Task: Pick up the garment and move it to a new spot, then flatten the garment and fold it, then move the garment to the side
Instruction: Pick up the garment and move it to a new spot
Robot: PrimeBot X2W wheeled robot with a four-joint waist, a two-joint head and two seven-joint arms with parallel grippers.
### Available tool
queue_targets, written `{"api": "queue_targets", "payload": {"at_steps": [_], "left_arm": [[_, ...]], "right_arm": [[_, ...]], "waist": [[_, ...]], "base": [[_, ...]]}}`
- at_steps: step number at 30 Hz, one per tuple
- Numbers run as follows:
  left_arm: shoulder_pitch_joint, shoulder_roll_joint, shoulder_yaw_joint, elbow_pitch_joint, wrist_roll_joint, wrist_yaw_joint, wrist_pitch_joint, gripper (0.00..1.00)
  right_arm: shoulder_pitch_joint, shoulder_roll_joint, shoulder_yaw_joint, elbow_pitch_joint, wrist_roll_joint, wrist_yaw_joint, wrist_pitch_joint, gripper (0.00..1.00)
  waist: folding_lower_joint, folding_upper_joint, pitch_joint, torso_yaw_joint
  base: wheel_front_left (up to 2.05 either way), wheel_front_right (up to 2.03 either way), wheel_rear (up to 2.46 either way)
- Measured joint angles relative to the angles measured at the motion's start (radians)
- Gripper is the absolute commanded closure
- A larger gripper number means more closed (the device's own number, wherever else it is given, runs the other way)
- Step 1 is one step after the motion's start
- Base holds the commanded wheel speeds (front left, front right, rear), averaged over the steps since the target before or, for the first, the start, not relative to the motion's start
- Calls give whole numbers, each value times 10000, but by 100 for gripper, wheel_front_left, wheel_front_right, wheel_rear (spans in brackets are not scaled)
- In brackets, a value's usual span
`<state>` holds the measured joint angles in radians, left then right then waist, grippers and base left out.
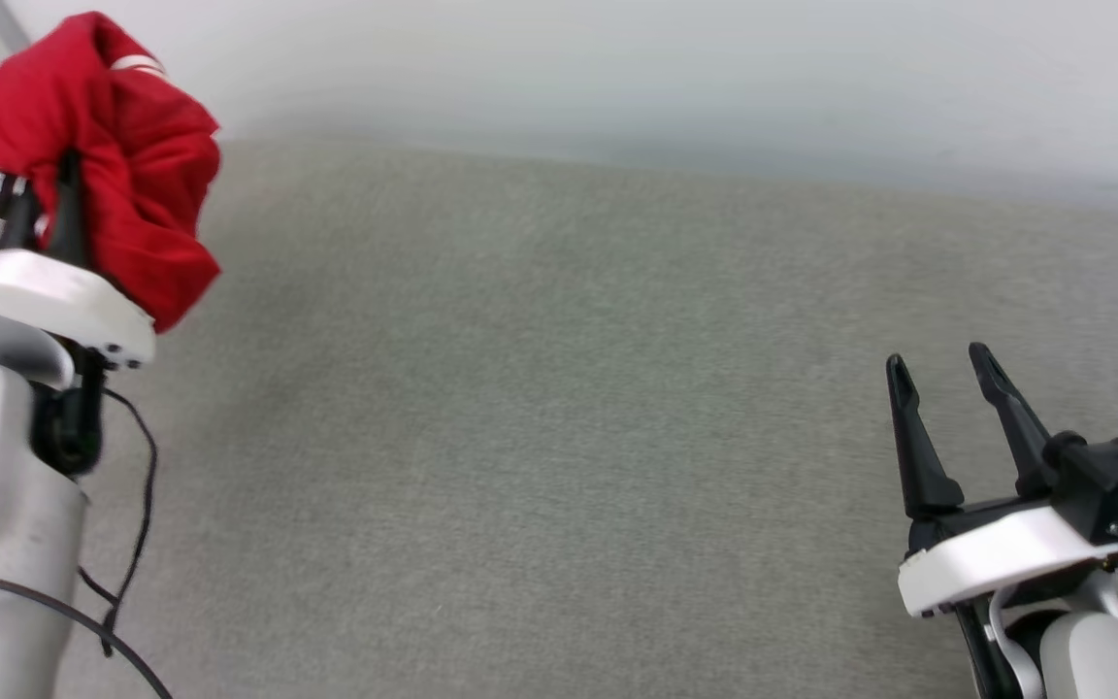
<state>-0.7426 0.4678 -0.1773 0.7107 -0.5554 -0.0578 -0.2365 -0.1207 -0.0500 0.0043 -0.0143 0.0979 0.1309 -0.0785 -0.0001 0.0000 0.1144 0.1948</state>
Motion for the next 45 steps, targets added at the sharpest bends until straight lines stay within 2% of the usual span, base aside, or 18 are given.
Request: {"api": "queue_targets", "payload": {"at_steps": [8, 15, 20, 30, 31, 33, 35, 36, 45], "left_arm": [[1862, -794, -502, -2608, 151, 322, -94, 100], [3061, -1484, -1599, -4088, 169, 293, 811, 100], [3267, -1868, -2696, -3925, 458, -67, 1346, 100], [3492, -2360, -5026, -2644, 1106, -627, 1858, 100], [3489, -2383, -5172, -2543, 1110, -652, 1852, 93], [3417, -2443, -5381, -2447, 1122, -660, 1737, 0], [3277, -2543, -5555, -2531, 1143, -700, 1041, 0], [3286, -2606, -5415, -2824, 1152, -516, 485, 0], [4239, -2397, -4240, -4146, 717, 685, -86, 0]], "right_arm": [[662, -6, -222, -192, 186, 0, 174, 0], [860, -6, -213, -430, 272, 0, 267, 0], [851, -8, -213, -533, 378, 0, 255, 0], [564, -6, -146, -431, 485, 0, 44, 0], [528, -6, -155, -399, 499, 0, 27, 0], [479, -6, -155, -360, 499, 0, -4, 0], [484, -6, -102, -238, 485, 0, -12, 0], [501, -4, -105, -186, 420, 0, 6, 0], [1030, -4, -173, -288, 389, 0, 267, 0]], "waist": [[-1, 0, -680, -1132], [-1, 0, -808, -2271], [-1, 0, -424, -2812], [1, 0, 620, -3290], [1, 0, 673, -3300], [0, 0, 697, -3275], [1, 0, 431, -3188], [0, 0, 123, -3101], [0, 0, -796, -2534]], "base": [[0, 0, 0], [0, 0, 0], [0, 0, 0], [0, 0, 0], [0, 0, 0], [0, 0, 0], [0, 0, 0], [0, 0, 0], [0, 0, 0]]}}
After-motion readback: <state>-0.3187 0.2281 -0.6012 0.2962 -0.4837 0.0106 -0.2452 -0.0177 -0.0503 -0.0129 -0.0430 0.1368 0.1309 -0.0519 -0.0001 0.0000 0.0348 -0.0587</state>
